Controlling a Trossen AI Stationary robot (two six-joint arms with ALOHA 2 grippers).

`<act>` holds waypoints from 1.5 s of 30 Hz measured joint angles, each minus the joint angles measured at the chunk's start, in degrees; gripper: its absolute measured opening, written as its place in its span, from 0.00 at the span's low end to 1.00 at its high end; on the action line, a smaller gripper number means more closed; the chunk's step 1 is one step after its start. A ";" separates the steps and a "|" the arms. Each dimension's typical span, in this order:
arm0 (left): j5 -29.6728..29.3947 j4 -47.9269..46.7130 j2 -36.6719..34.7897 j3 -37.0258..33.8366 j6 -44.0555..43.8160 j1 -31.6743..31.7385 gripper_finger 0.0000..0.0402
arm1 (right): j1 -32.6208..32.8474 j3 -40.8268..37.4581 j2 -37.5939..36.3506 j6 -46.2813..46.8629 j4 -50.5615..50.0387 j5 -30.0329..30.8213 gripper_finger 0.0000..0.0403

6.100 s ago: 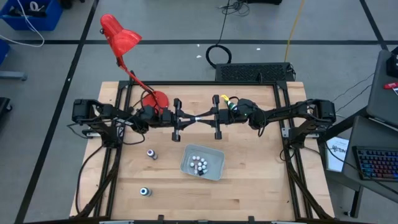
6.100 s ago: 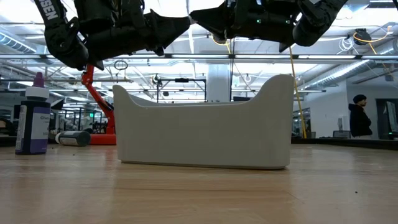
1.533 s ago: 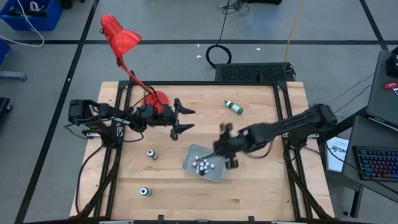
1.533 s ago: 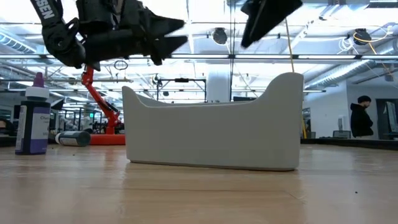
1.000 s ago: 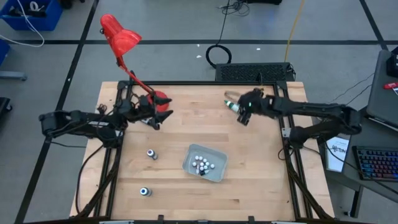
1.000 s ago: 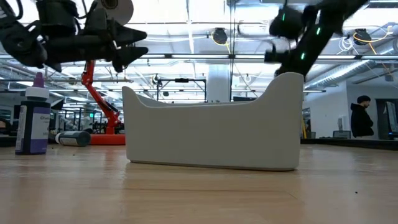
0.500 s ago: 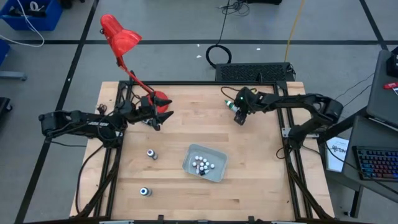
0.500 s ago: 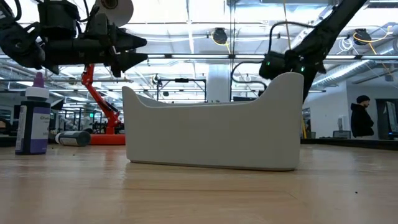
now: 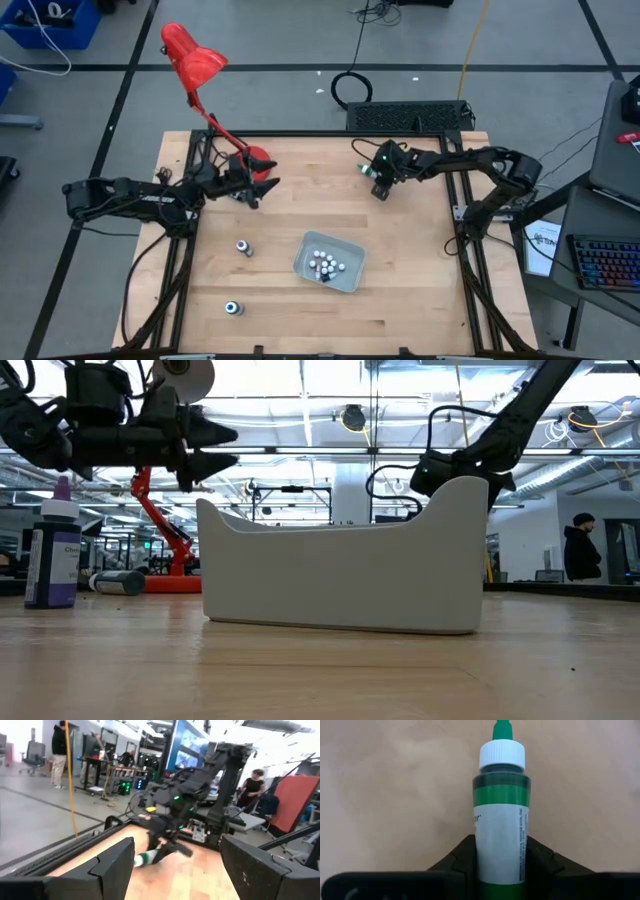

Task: Pick & Place food coloring
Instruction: Put the large green food coloring bottle into the gray bin

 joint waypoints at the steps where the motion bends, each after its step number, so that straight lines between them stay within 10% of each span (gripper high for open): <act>1: -0.20 -0.60 0.00 0.02 -0.15 0.00 0.73 | 0.52 -0.15 -0.64 -0.40 0.38 -0.24 0.25; 19: -2.84 -3.66 7.24 7.26 7.36 -9.09 0.73 | 24.68 0.03 -9.73 -4.87 36.67 0.11 0.25; 45: -3.42 -3.97 22.01 25.31 16.63 -15.26 0.73 | 27.63 0.03 -6.21 -7.59 46.97 0.02 0.24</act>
